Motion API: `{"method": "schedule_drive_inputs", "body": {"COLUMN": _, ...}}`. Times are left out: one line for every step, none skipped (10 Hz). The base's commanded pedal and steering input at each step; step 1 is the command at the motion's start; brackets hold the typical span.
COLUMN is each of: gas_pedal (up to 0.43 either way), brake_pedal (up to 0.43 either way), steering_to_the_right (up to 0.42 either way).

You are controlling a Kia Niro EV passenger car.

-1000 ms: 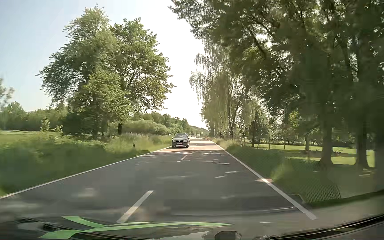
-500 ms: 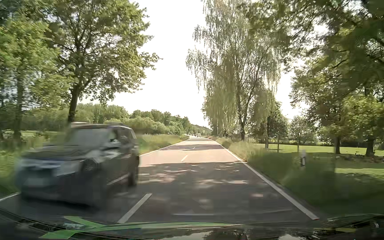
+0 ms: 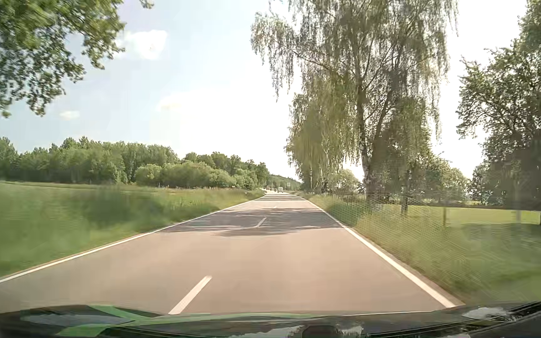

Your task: Follow the waypoints while adhering to traffic rules and regulations

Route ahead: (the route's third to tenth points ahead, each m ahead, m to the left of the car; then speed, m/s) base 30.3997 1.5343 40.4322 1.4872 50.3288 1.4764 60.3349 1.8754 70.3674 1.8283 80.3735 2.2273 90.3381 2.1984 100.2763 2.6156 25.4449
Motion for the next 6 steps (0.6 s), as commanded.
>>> {"method": "schedule_drive_inputs", "body": {"gas_pedal": 0.11, "brake_pedal": 0.0, "steering_to_the_right": -0.001}}
{"method": "schedule_drive_inputs", "body": {"gas_pedal": 0.13, "brake_pedal": 0.0, "steering_to_the_right": -0.001}}
{"method": "schedule_drive_inputs", "body": {"gas_pedal": 0.138, "brake_pedal": 0.0, "steering_to_the_right": -0.001}}
{"method": "schedule_drive_inputs", "body": {"gas_pedal": 0.157, "brake_pedal": 0.0, "steering_to_the_right": -0.001}}
{"method": "schedule_drive_inputs", "body": {"gas_pedal": 0.177, "brake_pedal": 0.0, "steering_to_the_right": -0.001}}
{"method": "schedule_drive_inputs", "body": {"gas_pedal": 0.189, "brake_pedal": 0.0, "steering_to_the_right": -0.001}}
